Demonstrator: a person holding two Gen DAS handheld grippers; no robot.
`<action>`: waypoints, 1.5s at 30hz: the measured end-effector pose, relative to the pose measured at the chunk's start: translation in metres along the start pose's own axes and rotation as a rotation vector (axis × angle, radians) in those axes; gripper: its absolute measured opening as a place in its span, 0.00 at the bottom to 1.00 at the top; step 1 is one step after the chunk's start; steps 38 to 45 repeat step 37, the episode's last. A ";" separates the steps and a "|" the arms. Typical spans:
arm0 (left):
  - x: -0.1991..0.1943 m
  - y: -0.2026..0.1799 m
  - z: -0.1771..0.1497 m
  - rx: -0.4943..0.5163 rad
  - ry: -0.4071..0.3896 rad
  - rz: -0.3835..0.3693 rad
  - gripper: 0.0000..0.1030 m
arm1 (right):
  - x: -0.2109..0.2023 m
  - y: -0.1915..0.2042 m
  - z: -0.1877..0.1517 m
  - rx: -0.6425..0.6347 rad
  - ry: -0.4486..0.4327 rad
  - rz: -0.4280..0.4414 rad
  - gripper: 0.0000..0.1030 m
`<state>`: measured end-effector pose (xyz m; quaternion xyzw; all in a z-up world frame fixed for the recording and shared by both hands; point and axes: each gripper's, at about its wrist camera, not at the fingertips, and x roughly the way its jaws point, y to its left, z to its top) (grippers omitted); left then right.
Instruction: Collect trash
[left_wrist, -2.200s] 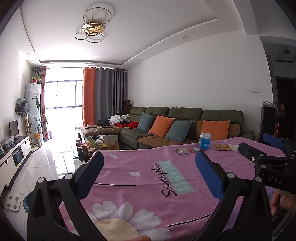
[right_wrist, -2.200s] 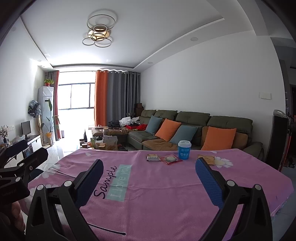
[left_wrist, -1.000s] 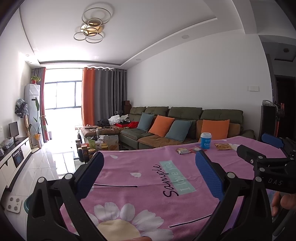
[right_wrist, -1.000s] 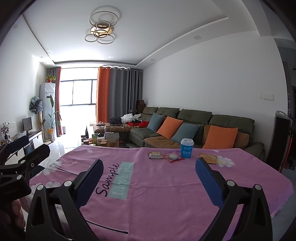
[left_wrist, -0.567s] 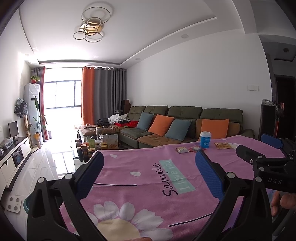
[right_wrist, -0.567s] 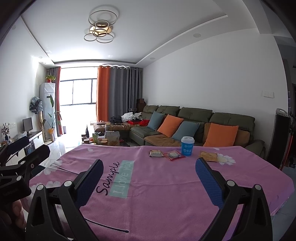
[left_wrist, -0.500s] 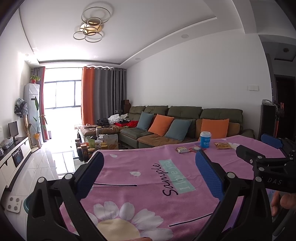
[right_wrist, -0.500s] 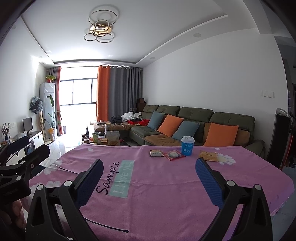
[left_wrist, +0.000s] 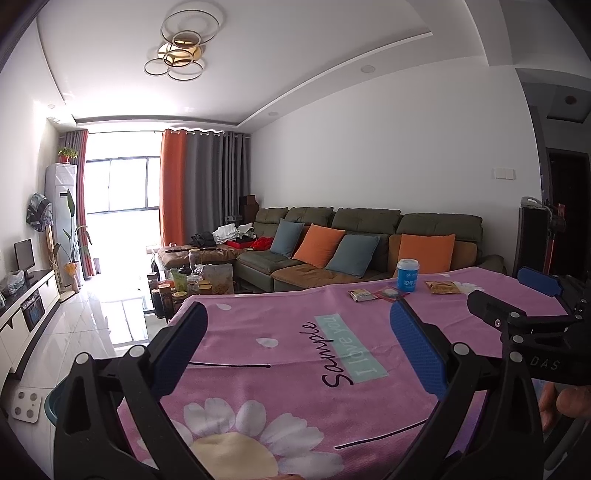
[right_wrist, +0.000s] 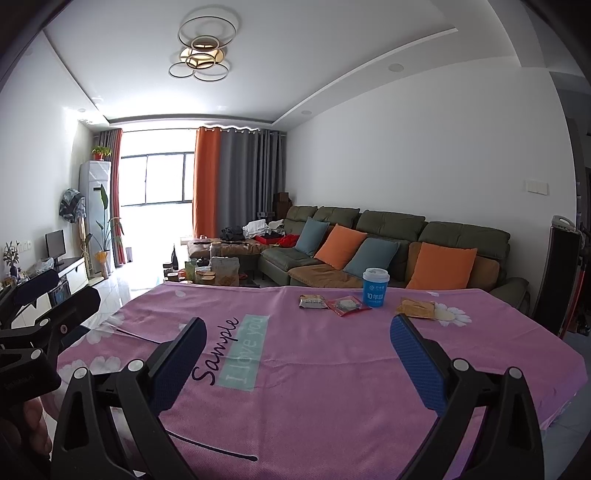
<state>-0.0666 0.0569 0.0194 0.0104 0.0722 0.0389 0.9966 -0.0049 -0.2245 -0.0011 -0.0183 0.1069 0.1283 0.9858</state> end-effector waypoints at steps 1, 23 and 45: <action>0.000 -0.001 0.000 0.000 0.001 -0.001 0.95 | 0.000 0.000 0.000 0.000 0.002 0.001 0.93; -0.003 -0.001 0.002 -0.017 -0.002 -0.002 0.95 | 0.004 0.000 0.000 0.001 0.018 0.004 0.93; 0.020 0.006 0.006 0.013 0.045 0.006 0.95 | 0.017 -0.015 0.002 0.008 0.029 -0.011 0.93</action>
